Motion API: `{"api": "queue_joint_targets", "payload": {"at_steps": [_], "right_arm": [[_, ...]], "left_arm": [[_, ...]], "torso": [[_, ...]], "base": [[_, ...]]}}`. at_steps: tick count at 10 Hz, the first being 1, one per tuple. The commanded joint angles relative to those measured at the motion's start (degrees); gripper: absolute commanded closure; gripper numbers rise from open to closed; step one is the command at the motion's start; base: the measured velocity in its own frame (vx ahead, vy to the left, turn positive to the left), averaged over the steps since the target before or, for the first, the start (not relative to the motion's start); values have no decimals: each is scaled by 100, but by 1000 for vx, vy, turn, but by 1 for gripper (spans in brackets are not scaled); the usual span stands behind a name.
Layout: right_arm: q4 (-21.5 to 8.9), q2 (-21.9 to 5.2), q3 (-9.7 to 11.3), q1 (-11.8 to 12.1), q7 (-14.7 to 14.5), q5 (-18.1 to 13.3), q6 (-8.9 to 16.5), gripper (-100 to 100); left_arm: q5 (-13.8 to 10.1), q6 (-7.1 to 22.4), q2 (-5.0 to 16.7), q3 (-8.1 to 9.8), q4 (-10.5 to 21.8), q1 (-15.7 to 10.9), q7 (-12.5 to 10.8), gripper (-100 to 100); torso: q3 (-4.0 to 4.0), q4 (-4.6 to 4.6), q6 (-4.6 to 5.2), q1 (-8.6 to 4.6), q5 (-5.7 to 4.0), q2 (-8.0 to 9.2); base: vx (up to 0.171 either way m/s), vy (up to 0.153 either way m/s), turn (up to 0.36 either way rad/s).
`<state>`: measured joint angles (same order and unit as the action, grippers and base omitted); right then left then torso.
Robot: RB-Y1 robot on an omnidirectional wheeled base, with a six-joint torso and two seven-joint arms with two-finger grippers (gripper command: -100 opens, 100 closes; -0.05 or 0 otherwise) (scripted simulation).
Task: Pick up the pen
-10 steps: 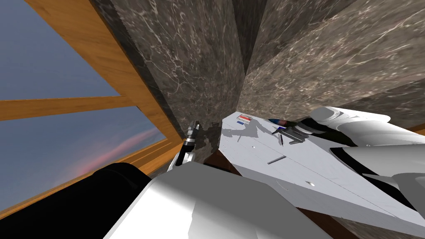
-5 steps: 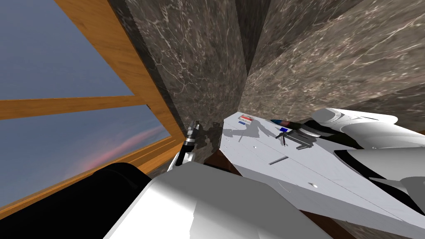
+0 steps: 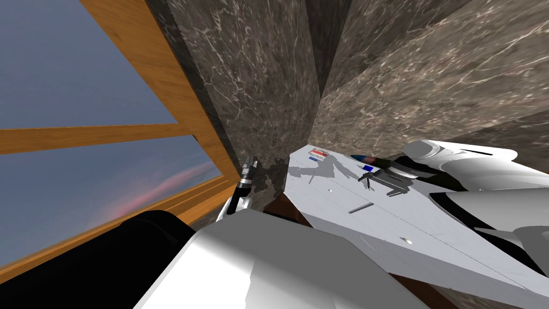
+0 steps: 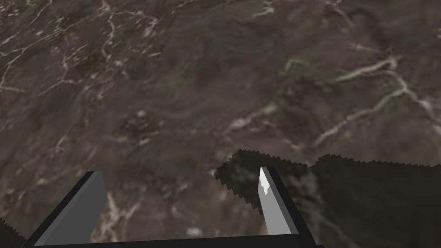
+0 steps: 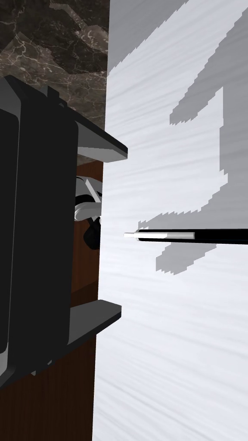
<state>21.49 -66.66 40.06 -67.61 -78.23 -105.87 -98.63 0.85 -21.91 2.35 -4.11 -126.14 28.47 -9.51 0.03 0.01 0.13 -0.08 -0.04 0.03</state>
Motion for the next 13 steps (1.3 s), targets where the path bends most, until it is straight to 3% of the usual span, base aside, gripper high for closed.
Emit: {"api": "queue_joint_targets", "payload": {"at_steps": [1, 2, 3, 6, 8, 13], "right_arm": [[0, 0, 0, 0, 0, 0, 0, -100], [-10, 3, 2, -4, -13, -2, 4, 0], [173, -57, -172, 190, 55, -25, -8, -100], [695, -236, -692, 737, 258, -95, -44, -100], [720, -236, -692, 770, 258, -95, -44, -100], [1623, -535, -1560, 1689, 596, -211, -103, -100]], "left_arm": [[0, 0, 0, 0, 0, 0, 0, 0], [0, 0, 0, 0, 0, 0, 0, 0], [0, 0, 0, 0, 0, 0, 0, 0], [0, 0, 0, 0, 0, 0, 0, 0], [0, 0, 0, 0, 0, 0, 0, 0], [0, 0, 0, 0, 0, 0, 0, 0]], "torso": [[0, 0, 0, 0, 0, 0], [0, 0, 0, -1, 0, -1], [-1, 0, 0, -1, 0, -1], [-3, -2, -1, 1, 0, -5], [-3, -1, 0, 1, 0, -5], [-3, -1, 0, 2, 1, -5]], "base": [[0, 0, 0], [0, 0, 0], [5, 3, 34], [11, 8, 45], [5, 3, 7], [10, 7, 43]]}}
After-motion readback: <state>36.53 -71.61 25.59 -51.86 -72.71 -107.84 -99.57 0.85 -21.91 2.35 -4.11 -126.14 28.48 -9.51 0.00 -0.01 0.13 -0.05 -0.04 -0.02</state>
